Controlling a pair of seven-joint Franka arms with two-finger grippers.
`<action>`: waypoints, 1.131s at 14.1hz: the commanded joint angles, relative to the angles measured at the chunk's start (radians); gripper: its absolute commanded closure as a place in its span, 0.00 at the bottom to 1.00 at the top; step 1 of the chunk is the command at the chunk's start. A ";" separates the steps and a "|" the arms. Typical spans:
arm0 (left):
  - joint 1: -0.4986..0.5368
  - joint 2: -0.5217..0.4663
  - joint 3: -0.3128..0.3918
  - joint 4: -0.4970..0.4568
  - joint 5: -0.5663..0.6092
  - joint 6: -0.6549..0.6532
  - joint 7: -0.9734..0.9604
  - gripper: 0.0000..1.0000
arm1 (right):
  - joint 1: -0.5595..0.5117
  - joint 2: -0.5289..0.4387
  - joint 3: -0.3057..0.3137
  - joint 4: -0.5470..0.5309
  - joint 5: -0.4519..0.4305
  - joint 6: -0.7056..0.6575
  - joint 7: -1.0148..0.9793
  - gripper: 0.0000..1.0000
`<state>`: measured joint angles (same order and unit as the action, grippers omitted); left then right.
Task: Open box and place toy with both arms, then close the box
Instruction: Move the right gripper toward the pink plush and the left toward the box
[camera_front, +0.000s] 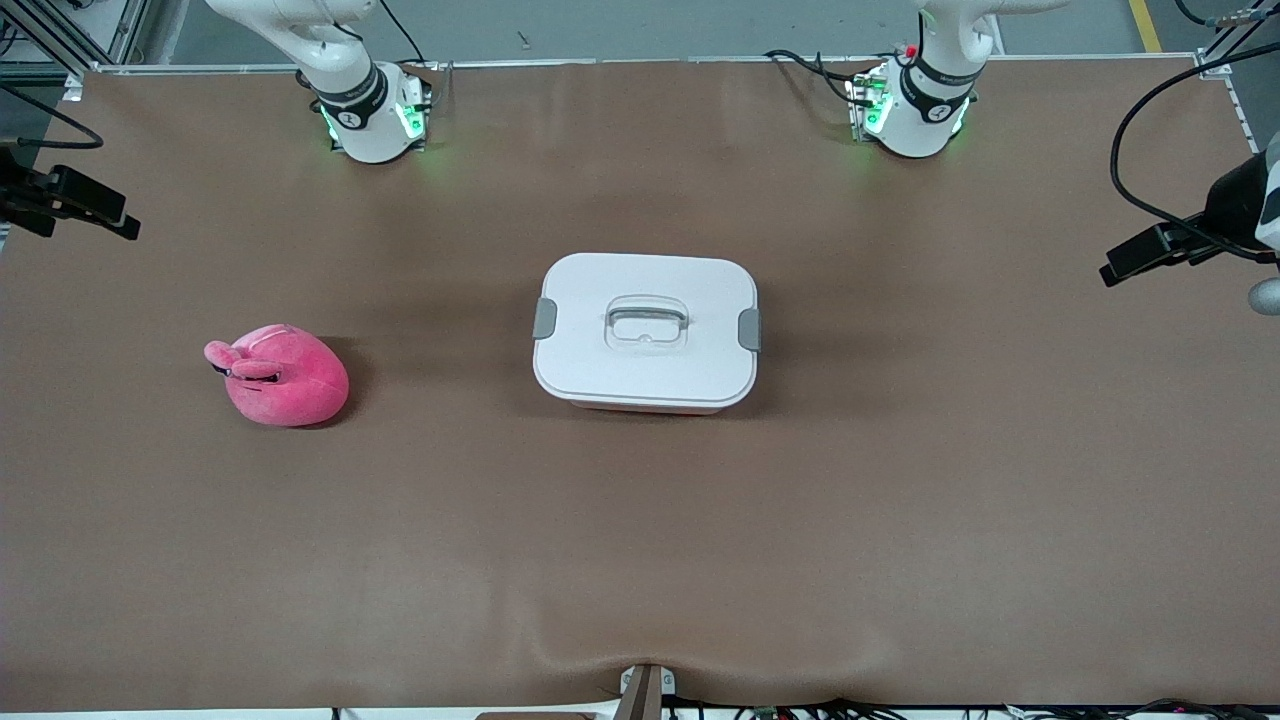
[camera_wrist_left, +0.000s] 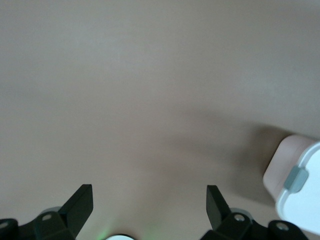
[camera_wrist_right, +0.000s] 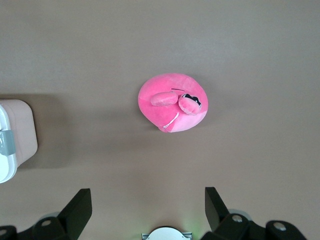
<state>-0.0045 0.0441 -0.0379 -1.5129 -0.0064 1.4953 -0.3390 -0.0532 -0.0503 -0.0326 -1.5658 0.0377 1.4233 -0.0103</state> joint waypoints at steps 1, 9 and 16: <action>-0.018 0.008 -0.017 0.031 -0.017 -0.015 -0.153 0.00 | -0.014 -0.010 0.007 -0.014 -0.010 0.002 -0.010 0.00; -0.038 0.023 -0.120 0.031 -0.110 -0.007 -0.619 0.00 | 0.022 0.044 0.016 -0.011 -0.006 -0.018 -0.014 0.00; -0.116 0.039 -0.137 0.030 -0.152 -0.006 -0.934 0.00 | 0.127 0.150 0.013 0.022 -0.024 -0.110 -0.008 0.00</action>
<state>-0.0794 0.0681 -0.1681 -1.5062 -0.1578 1.4955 -1.1734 0.0862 0.0565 -0.0130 -1.5837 0.0197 1.3328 -0.0124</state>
